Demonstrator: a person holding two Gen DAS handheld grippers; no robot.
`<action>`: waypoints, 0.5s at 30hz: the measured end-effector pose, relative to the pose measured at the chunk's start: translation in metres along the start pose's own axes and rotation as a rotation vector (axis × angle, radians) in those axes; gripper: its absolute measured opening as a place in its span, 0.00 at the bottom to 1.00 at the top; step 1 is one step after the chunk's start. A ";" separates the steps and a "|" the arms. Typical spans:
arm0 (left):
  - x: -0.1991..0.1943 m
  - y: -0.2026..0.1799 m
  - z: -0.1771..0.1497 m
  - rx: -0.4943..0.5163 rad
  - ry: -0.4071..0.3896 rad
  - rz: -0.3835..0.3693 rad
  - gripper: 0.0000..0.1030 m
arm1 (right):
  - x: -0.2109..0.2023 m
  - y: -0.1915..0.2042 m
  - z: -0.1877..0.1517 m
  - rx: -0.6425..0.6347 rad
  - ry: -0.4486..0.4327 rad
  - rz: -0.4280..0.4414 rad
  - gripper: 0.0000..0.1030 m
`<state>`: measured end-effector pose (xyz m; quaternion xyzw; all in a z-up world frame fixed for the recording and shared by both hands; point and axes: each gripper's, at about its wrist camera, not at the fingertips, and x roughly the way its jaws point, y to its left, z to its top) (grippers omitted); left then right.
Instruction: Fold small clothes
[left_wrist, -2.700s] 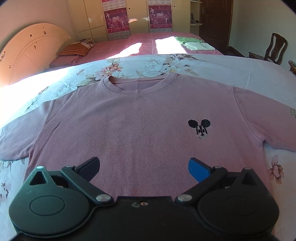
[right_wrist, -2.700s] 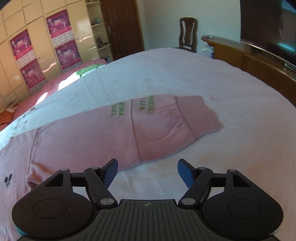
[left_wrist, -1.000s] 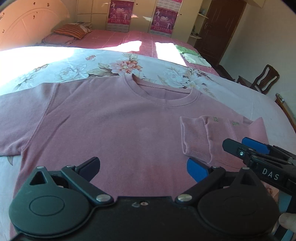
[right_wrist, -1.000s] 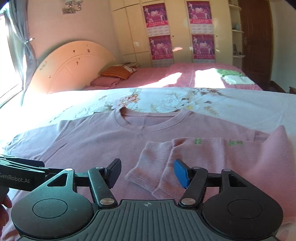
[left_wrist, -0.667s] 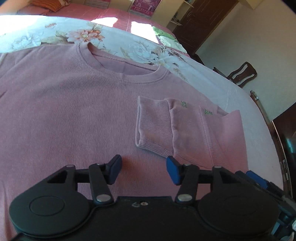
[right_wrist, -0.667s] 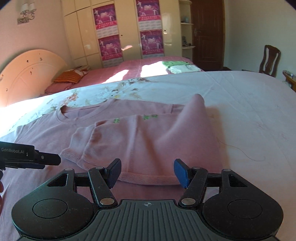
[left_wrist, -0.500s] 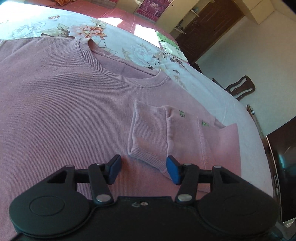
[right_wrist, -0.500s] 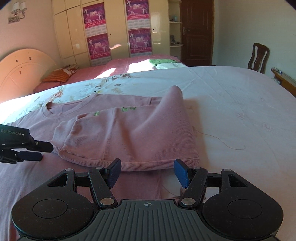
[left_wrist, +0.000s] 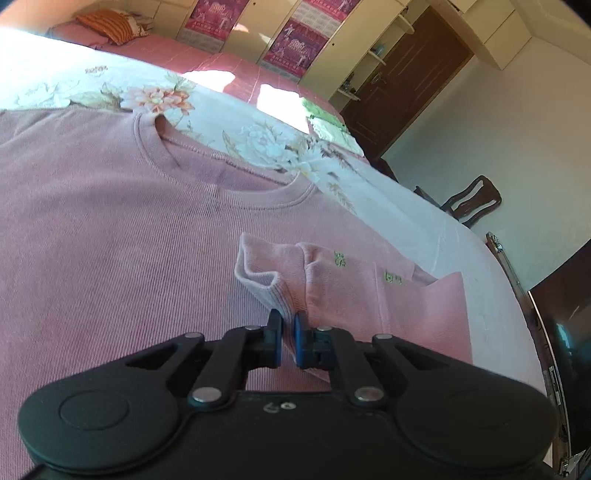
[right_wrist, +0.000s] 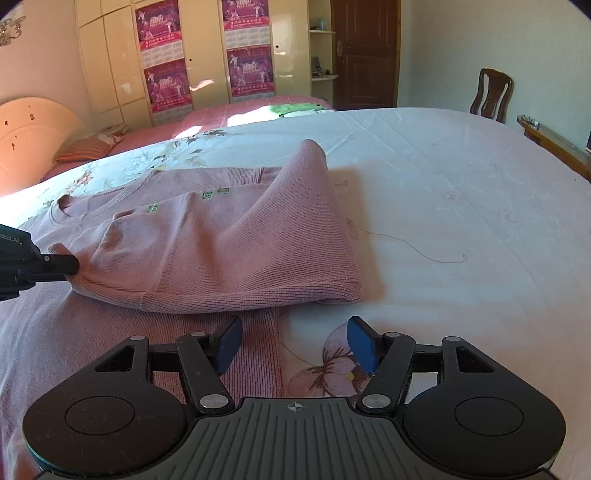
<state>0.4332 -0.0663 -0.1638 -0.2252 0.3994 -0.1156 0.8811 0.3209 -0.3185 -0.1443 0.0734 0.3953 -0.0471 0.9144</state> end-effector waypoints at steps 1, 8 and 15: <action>-0.008 -0.001 0.003 0.004 -0.026 -0.005 0.06 | 0.000 0.000 0.000 -0.004 0.000 -0.001 0.61; -0.062 0.021 0.024 0.000 -0.189 0.043 0.06 | 0.006 0.010 0.005 -0.035 -0.012 0.028 0.61; -0.078 0.059 0.024 -0.031 -0.223 0.171 0.05 | 0.026 0.028 0.016 -0.087 -0.031 0.031 0.31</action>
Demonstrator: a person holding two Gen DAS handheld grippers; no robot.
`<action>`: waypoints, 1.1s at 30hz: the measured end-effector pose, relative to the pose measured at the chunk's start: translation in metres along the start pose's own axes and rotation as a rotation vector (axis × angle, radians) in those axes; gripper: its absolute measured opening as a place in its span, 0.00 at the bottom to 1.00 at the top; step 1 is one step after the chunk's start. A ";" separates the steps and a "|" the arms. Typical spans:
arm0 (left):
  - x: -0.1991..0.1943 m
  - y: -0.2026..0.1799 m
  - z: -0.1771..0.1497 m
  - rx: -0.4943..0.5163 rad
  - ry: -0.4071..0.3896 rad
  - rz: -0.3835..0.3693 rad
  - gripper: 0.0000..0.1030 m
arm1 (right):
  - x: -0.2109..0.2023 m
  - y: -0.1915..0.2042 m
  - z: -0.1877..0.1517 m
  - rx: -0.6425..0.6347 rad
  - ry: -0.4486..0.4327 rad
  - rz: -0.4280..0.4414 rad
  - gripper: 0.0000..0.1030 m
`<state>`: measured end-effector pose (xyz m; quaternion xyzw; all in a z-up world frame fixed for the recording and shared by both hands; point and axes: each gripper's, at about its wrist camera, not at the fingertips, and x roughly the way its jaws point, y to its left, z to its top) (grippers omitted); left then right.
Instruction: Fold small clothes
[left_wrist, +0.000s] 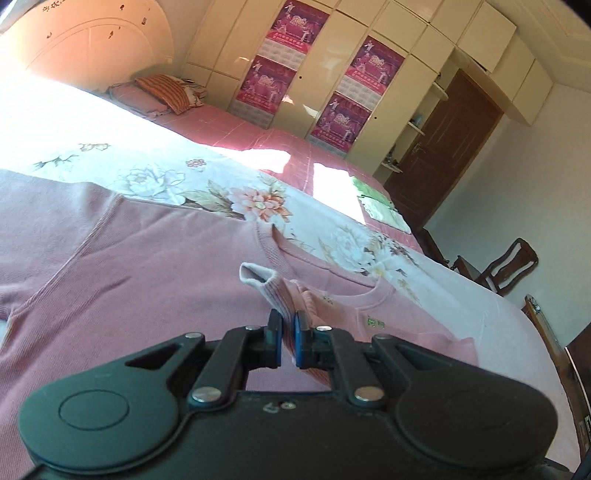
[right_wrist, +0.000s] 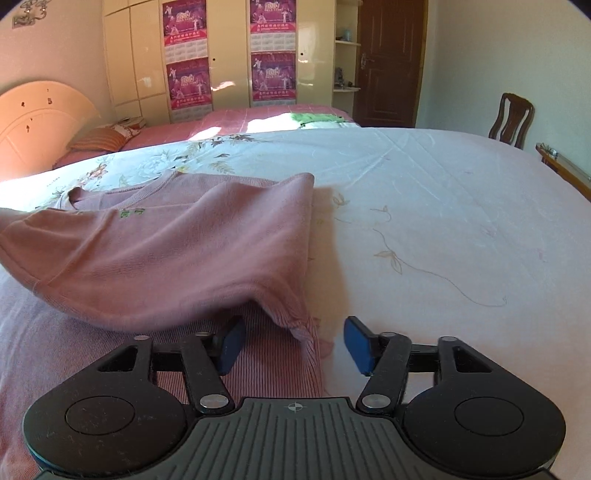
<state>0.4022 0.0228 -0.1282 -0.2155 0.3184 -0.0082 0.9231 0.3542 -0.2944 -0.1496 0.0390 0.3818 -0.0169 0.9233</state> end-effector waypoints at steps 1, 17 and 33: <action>0.000 0.002 -0.002 0.010 -0.007 0.016 0.06 | 0.002 0.000 0.001 0.008 0.004 0.006 0.21; -0.021 0.022 -0.018 0.063 -0.013 0.172 0.22 | -0.036 -0.022 -0.006 0.042 -0.017 0.048 0.11; 0.057 -0.003 -0.020 0.171 0.123 0.138 0.38 | 0.064 0.009 0.066 -0.027 0.033 0.080 0.16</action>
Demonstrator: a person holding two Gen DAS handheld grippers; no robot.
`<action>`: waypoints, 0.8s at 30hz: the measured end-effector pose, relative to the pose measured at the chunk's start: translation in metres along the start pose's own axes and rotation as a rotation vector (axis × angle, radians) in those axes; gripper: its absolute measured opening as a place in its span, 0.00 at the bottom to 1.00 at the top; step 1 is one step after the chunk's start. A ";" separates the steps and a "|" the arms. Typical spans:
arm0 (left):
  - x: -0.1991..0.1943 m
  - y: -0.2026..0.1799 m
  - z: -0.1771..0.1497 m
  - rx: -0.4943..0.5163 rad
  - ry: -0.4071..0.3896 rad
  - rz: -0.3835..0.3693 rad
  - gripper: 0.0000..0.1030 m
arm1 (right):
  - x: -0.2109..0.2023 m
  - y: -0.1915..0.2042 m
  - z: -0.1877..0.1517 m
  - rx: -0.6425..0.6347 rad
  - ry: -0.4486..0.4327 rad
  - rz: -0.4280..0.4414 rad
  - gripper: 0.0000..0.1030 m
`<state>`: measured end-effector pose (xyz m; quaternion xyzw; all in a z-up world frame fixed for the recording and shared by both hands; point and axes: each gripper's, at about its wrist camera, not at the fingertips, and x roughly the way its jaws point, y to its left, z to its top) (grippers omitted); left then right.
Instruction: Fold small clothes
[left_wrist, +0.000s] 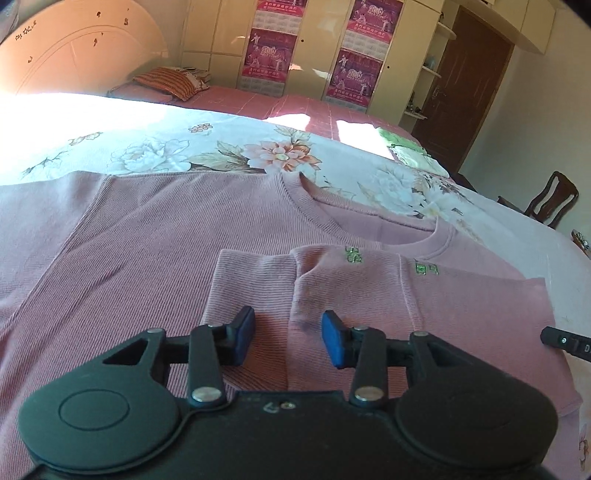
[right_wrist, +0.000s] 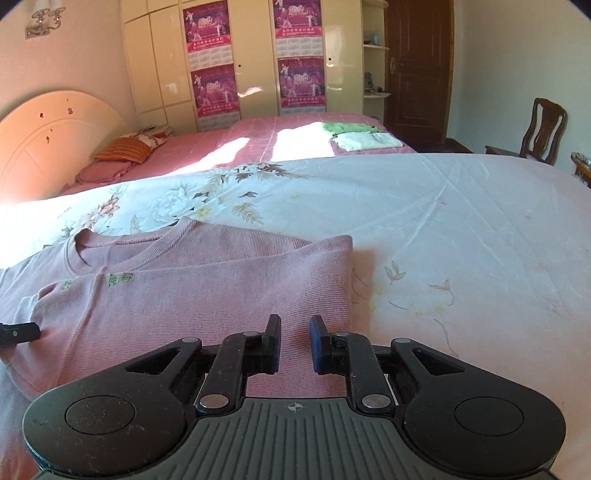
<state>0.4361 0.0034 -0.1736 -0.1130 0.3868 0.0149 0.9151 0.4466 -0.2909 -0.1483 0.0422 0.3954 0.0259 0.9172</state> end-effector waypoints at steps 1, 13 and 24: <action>-0.004 -0.001 0.002 -0.003 0.012 0.002 0.39 | 0.007 -0.002 -0.002 -0.005 0.020 -0.011 0.15; -0.061 0.040 0.002 -0.084 0.009 0.098 0.72 | -0.043 0.052 -0.020 -0.058 -0.024 0.174 0.35; -0.142 0.169 0.001 -0.326 -0.042 0.279 0.74 | -0.078 0.158 -0.031 -0.155 -0.035 0.379 0.41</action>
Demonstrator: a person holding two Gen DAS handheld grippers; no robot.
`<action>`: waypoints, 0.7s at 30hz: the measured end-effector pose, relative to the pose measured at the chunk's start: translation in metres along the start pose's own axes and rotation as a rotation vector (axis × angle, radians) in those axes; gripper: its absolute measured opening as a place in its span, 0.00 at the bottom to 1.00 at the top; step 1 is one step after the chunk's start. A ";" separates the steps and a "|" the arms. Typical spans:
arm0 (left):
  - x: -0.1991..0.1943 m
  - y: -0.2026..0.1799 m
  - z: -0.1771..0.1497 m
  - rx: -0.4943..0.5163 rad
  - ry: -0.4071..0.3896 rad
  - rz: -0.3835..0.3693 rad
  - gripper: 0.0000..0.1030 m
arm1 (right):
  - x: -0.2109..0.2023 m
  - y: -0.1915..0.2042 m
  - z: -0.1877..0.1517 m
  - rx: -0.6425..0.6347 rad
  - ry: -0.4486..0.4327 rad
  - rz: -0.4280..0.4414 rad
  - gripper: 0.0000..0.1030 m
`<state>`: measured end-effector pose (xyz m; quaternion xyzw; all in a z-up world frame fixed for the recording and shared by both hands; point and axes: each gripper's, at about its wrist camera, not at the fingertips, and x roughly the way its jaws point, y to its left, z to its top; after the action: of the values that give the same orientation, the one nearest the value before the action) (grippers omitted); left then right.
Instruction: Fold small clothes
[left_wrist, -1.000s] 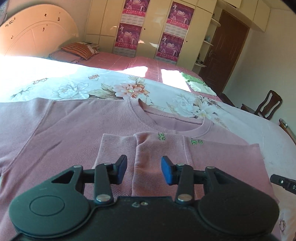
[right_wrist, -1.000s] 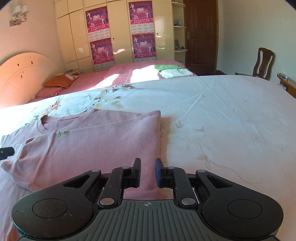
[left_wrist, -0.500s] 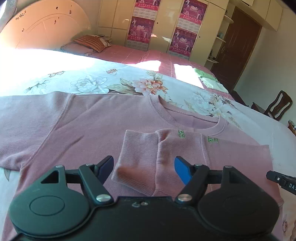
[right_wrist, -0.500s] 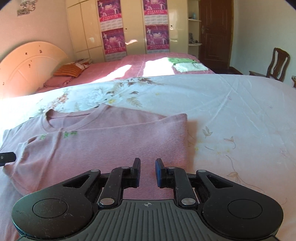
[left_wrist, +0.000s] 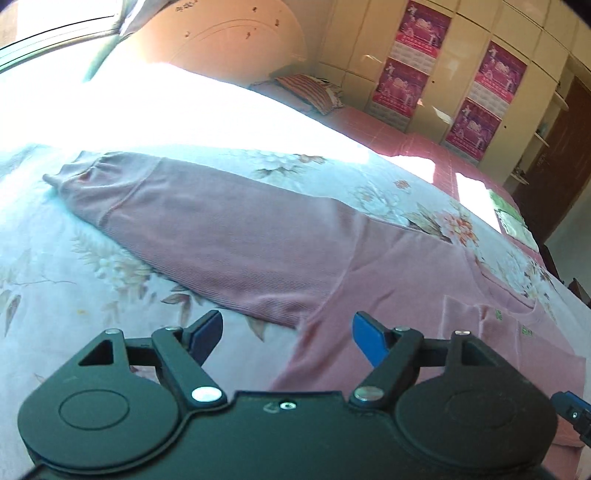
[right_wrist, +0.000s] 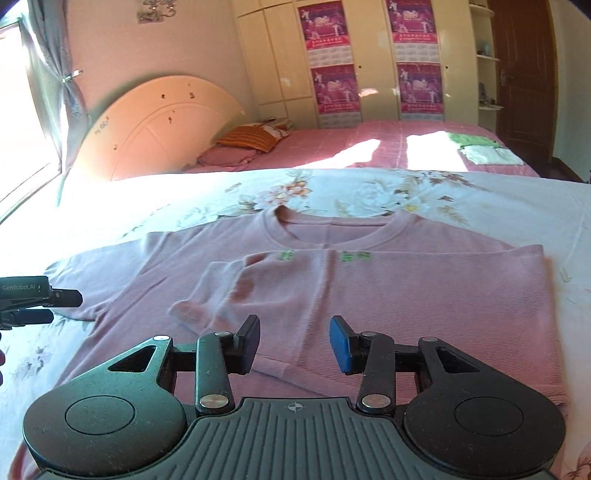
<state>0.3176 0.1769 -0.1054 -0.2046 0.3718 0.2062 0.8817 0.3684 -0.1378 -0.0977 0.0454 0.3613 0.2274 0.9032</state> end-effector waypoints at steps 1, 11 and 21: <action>0.001 0.016 0.006 -0.031 -0.004 0.015 0.74 | 0.001 0.007 0.000 -0.010 0.000 0.004 0.41; 0.053 0.153 0.046 -0.299 0.038 0.052 0.60 | 0.044 0.064 0.004 -0.059 0.035 -0.033 0.41; 0.089 0.215 0.085 -0.415 -0.041 0.029 0.60 | 0.108 0.126 0.010 -0.053 0.055 -0.010 0.41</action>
<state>0.3122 0.4177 -0.1615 -0.3722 0.3063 0.2949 0.8250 0.3958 0.0228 -0.1277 0.0133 0.3800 0.2336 0.8949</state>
